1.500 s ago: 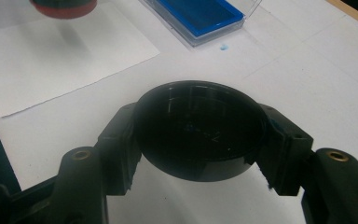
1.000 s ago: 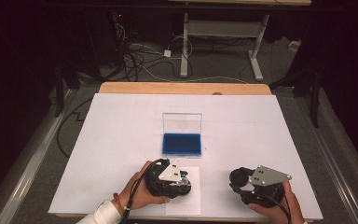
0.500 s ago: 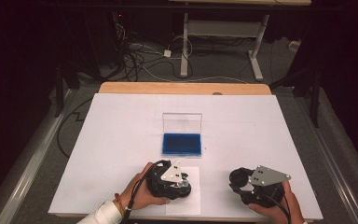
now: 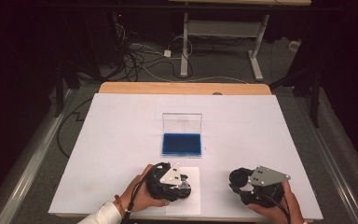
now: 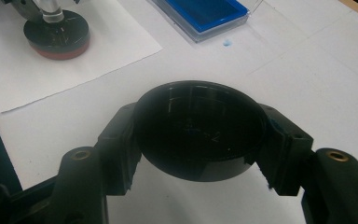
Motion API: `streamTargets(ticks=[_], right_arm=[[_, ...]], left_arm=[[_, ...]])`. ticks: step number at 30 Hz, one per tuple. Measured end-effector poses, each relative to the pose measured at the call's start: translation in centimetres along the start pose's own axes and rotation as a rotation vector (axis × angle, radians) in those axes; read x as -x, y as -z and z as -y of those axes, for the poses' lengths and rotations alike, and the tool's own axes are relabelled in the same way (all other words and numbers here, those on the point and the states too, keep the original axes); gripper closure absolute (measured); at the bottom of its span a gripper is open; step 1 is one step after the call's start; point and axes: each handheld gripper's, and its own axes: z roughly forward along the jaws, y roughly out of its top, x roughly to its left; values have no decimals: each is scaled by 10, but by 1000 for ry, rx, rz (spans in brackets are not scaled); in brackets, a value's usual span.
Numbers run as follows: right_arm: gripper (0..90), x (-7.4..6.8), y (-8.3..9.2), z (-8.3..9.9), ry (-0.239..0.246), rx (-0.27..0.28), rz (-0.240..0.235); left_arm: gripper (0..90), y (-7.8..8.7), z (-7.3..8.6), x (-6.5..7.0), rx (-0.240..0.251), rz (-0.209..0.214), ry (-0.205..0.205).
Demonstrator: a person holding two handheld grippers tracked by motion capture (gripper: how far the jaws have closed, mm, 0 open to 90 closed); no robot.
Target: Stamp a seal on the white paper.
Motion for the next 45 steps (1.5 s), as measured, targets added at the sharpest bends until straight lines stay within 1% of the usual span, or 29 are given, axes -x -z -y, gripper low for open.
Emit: streamTargets(ticks=[6,8,10,11,13,19,22,24,35,39,41,45], right_arm=[[387,-1,-1,0,4,-1,0],[387,-1,-1,0,5,-2,0],[387,-1,-1,0,4,-2,-1],[387,-1,-1,0,3,-3,0],[387,-1,-1,0,2,-1,-1],[387,-1,-1,0,-2,-3,-1],[387,-1,-1,0,0,-3,0],[387,-1,-1,0,0,-3,0],[387,-1,-1,0,1,-5,-1],[387,-1,-1,0,0,-6,-3],[386,-1,-1,0,-2,-5,-4],[387,-1,-1,0,0,-5,-5]], left_arm=[[542,-1,-2,-2,-12,7,7],[542,-1,-1,-2,-4,14,13],[542,-1,-1,-3,-6,16,10],[542,-1,0,-2,-7,14,2],[542,-1,0,-3,-3,17,9],[541,-1,0,-3,-1,20,7],[541,-1,0,1,-14,-2,-8],[541,-1,0,-1,-11,8,-3],[541,-2,2,-4,9,23,15],[540,-2,-1,0,-15,1,-2],[540,-3,-2,1,-15,-5,-4],[540,-2,1,-1,-9,9,3]])
